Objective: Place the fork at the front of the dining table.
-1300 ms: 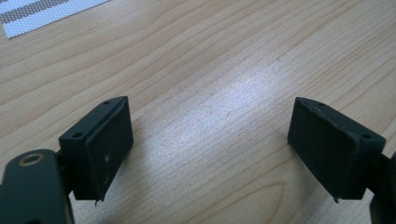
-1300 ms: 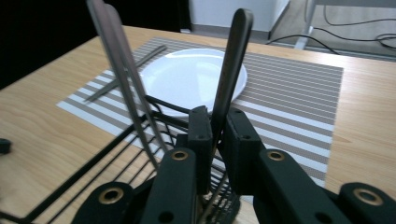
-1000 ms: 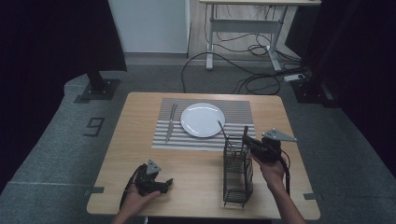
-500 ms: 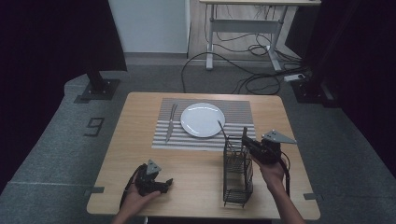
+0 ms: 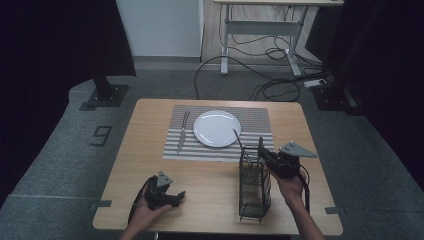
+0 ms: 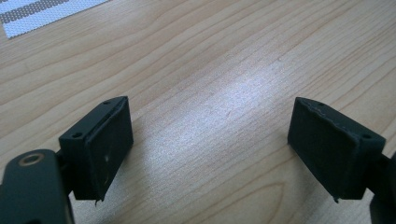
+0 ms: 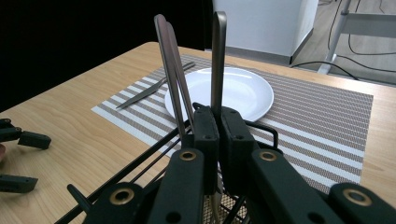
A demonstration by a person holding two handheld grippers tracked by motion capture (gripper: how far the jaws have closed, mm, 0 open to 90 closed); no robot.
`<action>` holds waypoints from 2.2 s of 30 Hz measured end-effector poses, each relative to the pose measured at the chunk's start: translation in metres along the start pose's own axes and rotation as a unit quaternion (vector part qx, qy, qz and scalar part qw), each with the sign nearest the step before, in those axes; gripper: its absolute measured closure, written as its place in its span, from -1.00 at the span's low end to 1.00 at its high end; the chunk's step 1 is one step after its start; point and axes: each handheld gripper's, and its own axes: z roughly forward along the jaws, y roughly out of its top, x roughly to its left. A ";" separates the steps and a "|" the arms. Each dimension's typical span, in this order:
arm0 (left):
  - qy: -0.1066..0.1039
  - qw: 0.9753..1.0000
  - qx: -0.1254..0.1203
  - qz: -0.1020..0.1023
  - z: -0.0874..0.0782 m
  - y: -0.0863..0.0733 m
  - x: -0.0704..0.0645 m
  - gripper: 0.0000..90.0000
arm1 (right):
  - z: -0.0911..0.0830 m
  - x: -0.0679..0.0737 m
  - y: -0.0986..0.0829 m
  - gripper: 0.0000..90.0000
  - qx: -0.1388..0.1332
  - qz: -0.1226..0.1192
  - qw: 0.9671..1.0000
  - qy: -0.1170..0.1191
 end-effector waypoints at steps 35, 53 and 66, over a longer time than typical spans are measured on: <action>0.000 1.000 0.001 0.000 0.000 0.000 0.000 -0.69 | -0.035 -0.009 0.047 0.93 -0.087 0.017 0.996 -0.007; 0.000 1.000 0.001 0.000 0.000 0.000 0.000 -0.69 | -0.059 -0.021 0.078 0.93 -0.130 0.020 0.991 -0.032; 0.000 1.000 0.001 0.000 0.000 0.000 0.000 -0.69 | -0.056 -0.042 0.067 0.92 -0.132 0.023 0.987 -0.084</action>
